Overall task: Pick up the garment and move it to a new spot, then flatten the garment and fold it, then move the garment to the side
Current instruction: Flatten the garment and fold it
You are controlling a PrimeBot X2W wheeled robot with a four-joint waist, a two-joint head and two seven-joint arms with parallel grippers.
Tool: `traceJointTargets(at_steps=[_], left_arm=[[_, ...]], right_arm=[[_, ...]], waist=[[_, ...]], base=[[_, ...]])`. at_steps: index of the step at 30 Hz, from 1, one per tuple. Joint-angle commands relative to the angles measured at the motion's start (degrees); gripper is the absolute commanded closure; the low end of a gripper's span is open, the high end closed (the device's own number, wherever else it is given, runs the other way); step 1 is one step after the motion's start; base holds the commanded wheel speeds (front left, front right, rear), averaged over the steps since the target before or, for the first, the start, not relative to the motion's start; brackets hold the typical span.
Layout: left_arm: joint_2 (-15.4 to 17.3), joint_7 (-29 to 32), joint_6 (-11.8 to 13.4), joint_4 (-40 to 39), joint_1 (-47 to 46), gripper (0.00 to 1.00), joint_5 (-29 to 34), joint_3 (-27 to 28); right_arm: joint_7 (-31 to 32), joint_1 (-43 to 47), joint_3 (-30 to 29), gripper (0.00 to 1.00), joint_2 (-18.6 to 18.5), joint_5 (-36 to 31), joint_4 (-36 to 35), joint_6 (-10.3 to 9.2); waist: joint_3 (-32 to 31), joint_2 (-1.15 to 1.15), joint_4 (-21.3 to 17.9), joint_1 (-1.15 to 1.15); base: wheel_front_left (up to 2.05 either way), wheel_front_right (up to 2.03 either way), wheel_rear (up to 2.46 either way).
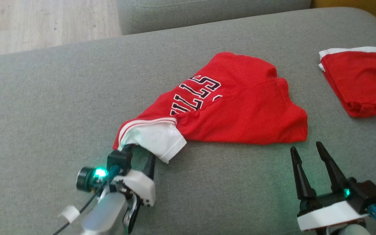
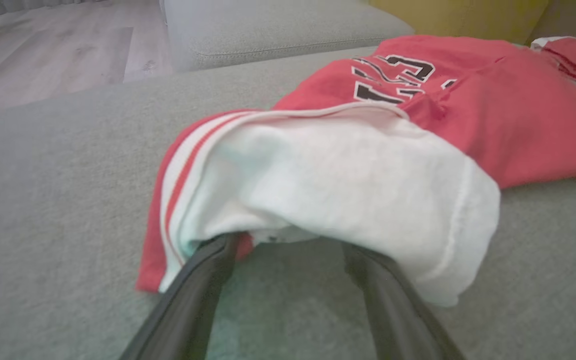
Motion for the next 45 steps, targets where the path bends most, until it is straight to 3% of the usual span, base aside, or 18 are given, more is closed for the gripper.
traceJointTargets(at_steps=[1, 2, 3, 12, 18, 24, 29, 34, 40, 45], left_arm=[[-0.3, -1.0, -0.8, -0.4, -3.7, 0.45, -0.2, 2.4], [-0.5, -1.1, -1.2, -0.1, -4.3, 0.79, -0.2, 2.6], [-0.7, -1.1, -1.5, -0.3, -4.8, 1.00, 0.0, 2.9], [-0.7, -1.2, -3.8, -3.6, -3.3, 1.00, 3.9, 3.6], [3.2, -0.4, -4.6, -11.5, 2.1, 1.00, 5.0, 2.2], [8.9, 7.6, -2.6, -28.5, 10.6, 1.00, 4.1, 1.4], [15.2, 16.0, 1.3, -45.2, 15.8, 1.00, 4.7, 1.9], [18.6, 20.0, 4.7, -57.6, 17.9, 1.00, 4.6, 4.2], [19.8, 19.3, 6.0, -58.7, 18.8, 1.00, 2.3, 7.7], [18.7, 17.1, 3.5, -53.3, 15.4, 1.00, 0.0, 8.8]], right_arm=[[-0.2, -2.0, 1.5, 0.00, -1.4, 0.1, -1.9, -0.05], [-0.2, -2.1, 1.5, 0.00, -1.5, 0.1, -1.9, -0.05], [-0.2, -2.1, 1.5, 0.00, -1.6, 0.1, -1.9, -0.05], [-0.2, -0.8, 0.8, 0.00, -1.5, -0.3, -1.7, -0.05], [-0.2, 1.2, 1.2, 0.00, 0.6, 0.0, -1.2, -0.05], [-0.2, 3.0, 0.8, 0.00, 1.9, -0.1, -1.2, -0.05], [-0.2, 3.0, 0.7, 0.00, 1.9, -0.3, -1.3, -0.05], [-0.2, 2.6, 0.5, 0.00, 1.9, -0.4, -1.4, -0.05], [-0.2, 1.4, 1.3, 0.00, 1.2, -0.4, -0.9, -0.05], [-0.2, -0.6, 0.4, 0.00, -0.7, -0.3, -0.9, -0.05]], waist=[[0.3, 0.00, -0.3, -0.01], [0.4, 0.00, -0.3, -0.01], [0.3, 0.00, -0.4, -0.01], [-1.8, 0.00, 0.2, -0.01], [-5.4, 0.00, 1.5, -0.01], [-7.1, 0.00, 3.4, -0.01], [-7.2, 0.00, 4.4, -0.01], [-7.0, 0.00, 4.8, -0.01], [-6.0, 0.00, 4.1, -0.01], [-3.9, 0.00, 5.1, -0.01]], base=[[0.00, 0.00, 0.00], [0.00, 0.00, 0.00], [0.00, 0.00, 0.00], [0.00, 0.00, 0.00], [0.00, 0.00, 0.00], [0.00, 0.00, 0.00], [0.00, 0.00, 0.00], [0.00, 0.00, 0.00], [0.00, 0.00, 0.00], [0.00, 0.00, 0.00]])
